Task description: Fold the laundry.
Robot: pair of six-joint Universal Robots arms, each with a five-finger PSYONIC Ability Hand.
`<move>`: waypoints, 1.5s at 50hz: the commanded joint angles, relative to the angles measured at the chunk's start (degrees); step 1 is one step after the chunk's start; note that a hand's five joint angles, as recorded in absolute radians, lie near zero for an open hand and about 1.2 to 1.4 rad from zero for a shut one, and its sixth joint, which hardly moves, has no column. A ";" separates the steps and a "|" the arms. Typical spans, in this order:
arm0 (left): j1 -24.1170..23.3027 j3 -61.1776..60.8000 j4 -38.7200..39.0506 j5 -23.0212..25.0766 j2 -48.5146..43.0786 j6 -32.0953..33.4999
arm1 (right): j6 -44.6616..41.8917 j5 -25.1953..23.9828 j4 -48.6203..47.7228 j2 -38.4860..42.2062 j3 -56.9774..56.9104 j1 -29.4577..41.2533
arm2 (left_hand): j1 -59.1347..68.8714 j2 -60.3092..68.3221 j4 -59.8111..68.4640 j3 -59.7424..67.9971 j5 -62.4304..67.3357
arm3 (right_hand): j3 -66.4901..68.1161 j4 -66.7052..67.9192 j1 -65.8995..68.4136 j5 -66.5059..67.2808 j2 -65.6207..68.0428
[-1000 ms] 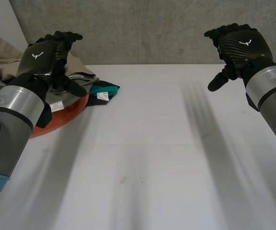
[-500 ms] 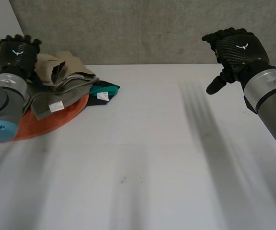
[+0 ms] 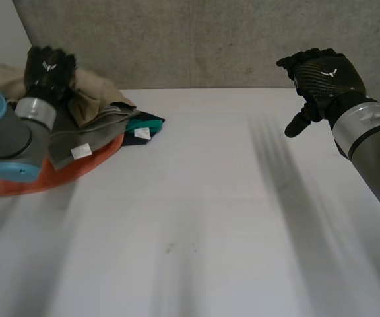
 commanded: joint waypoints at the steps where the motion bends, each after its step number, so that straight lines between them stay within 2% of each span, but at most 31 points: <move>1: -12.12 -7.01 -0.11 -0.64 14.28 -9.81 | 0.03 0.19 0.00 -0.03 -0.37 -0.58 | 15.26 11.66 11.65 13.03 15.25 | -2.08 -1.91 -3.25 -2.64 -2.35; 4: -16.96 -8.42 -0.28 -0.64 17.54 -14.73 | 0.12 0.63 0.00 -0.03 -0.72 -0.58 | 15.26 11.66 11.65 13.03 15.25 | -2.08 -1.91 -3.25 -2.64 -2.35; 7: -21.97 -8.51 -0.37 -0.37 16.23 -16.85 | 0.38 0.98 0.00 -0.21 -0.98 -0.58 | 15.26 11.66 11.65 13.03 15.25 | -2.08 -1.91 -3.25 -2.64 -2.35; 9: -26.26 -7.72 -0.63 -0.46 11.43 -16.77 | 0.38 1.07 -0.09 -0.47 -1.25 -0.58 | 15.26 11.66 11.65 13.03 15.25 | -2.08 -1.91 -3.25 -2.64 -2.35; 13: -30.93 -5.18 -2.82 -0.46 2.20 -16.68 | 0.38 1.25 0.00 -0.65 -1.86 -0.67 | 15.26 11.66 11.65 13.03 15.25 | -2.08 -1.91 -3.25 -2.64 -2.35; 16: -32.26 -3.85 -5.90 -0.38 -1.69 -16.50 | 0.30 1.07 0.43 -0.56 -2.21 -0.85 | 15.26 11.66 11.65 13.03 15.25 | -2.08 -1.91 -3.25 -2.64 -2.35; 17: -32.79 -3.24 -8.00 -0.37 -3.36 -16.24 | 0.21 1.07 0.61 -0.48 -2.30 -1.02 | -10.70 -14.30 -14.31 -12.93 -10.71 | -2.08 -1.91 -3.25 -2.64 -2.35; 18: -33.14 -2.97 -9.32 -0.37 -3.98 -15.89 | 0.21 1.07 0.87 -0.30 -2.48 -1.20 | -29.11 -32.71 -32.72 -31.34 -29.12 | -2.08 -1.91 -3.25 -2.64 -2.35; 20: -33.93 -3.14 -11.78 -0.64 -3.91 -15.10 | -0.32 1.07 1.75 0.05 -2.65 -2.43 | -54.24 -57.84 -57.85 -56.47 -54.25 | -2.08 -1.91 -3.25 -2.64 -2.35; 23: -34.46 -3.76 -13.72 -0.73 -2.15 -14.31 | -2.33 0.99 3.50 0.49 -3.09 -4.18 | -53.18 -56.78 -56.79 -55.41 -53.19 | -2.08 -1.91 -3.25 -2.64 -2.35; 26: -34.20 -6.04 -16.80 -1.86 3.64 -13.60 | -4.27 0.90 5.18 1.11 -3.97 -4.89 | -53.18 -56.78 -56.79 -55.41 -53.19 | -2.08 -1.91 -3.25 -2.64 -2.35; 34: -32.97 -16.23 -23.22 -9.77 18.41 -13.78 | -9.89 0.20 16.14 1.46 -5.99 -4.36 | -53.35 -56.95 -56.96 -55.58 -53.36 | -2.08 -1.91 -3.25 -2.64 -2.35; 39: -31.13 -26.06 -24.45 -17.05 25.26 -13.60 | -9.20 -0.77 23.01 1.72 -3.54 -4.28 | -53.18 -56.78 -56.79 -55.41 -53.19 | -2.08 -1.91 -3.25 -2.64 -2.35; 43: -29.11 -31.70 -24.63 -20.15 26.51 -14.13 | -4.55 -2.18 23.99 1.90 1.99 -4.01 | -52.84 -56.45 -56.46 -55.08 -52.86 | -2.08 -1.91 -3.25 -2.64 -2.35; 46: -27.09 -34.60 -24.63 -20.24 25.98 -14.22 | 0.97 -3.58 20.58 2.16 6.47 -3.58 | -52.51 -56.11 -56.12 -54.74 -52.52 | -2.08 -1.91 -3.25 -2.64 -2.35; 51: -25.85 -35.40 -24.63 -18.92 24.05 -14.65 | 4.78 -4.99 12.93 3.74 12.37 -2.87 | -51.16 -54.77 -54.78 -53.40 -51.17 | 1.02 1.19 -0.15 0.46 0.75; 57: -25.76 -34.17 -24.54 -15.50 18.78 -15.10 | 4.34 -4.64 3.96 6.64 16.15 -0.85 | -38.39 -41.99 -42.00 -40.62 -38.40 | 11.12 11.29 9.95 10.56 10.85; 62: -25.76 -33.82 -24.10 -12.95 16.49 -15.27 | 2.32 -4.46 0.35 10.16 16.77 -0.14 | -38.21 -41.81 -41.82 -40.44 -38.22 | 16.82 16.99 15.65 16.27 16.55; 67: -25.94 -32.07 -23.05 -12.85 12.54 -15.18 | -1.72 -4.20 -2.37 11.39 17.21 -0.23 | -36.03 -39.64 -39.64 -38.27 -36.04 | 24.90 25.07 23.73 24.34 24.63; 71: -25.76 -30.04 -21.73 -13.12 9.64 -15.18 | -3.39 -4.29 -4.57 12.09 17.47 -0.15 | -26.79 -30.39 -30.40 -29.02 -26.80 | 36.17 36.34 34.99 35.61 35.90; 75: -24.53 -29.60 -18.31 -15.22 9.45 -15.18 | -3.57 -4.29 -6.33 12.44 17.47 0.21 | -2.44 -6.04 -6.05 -4.67 -2.45 | 67.84 68.01 66.67 67.29 67.57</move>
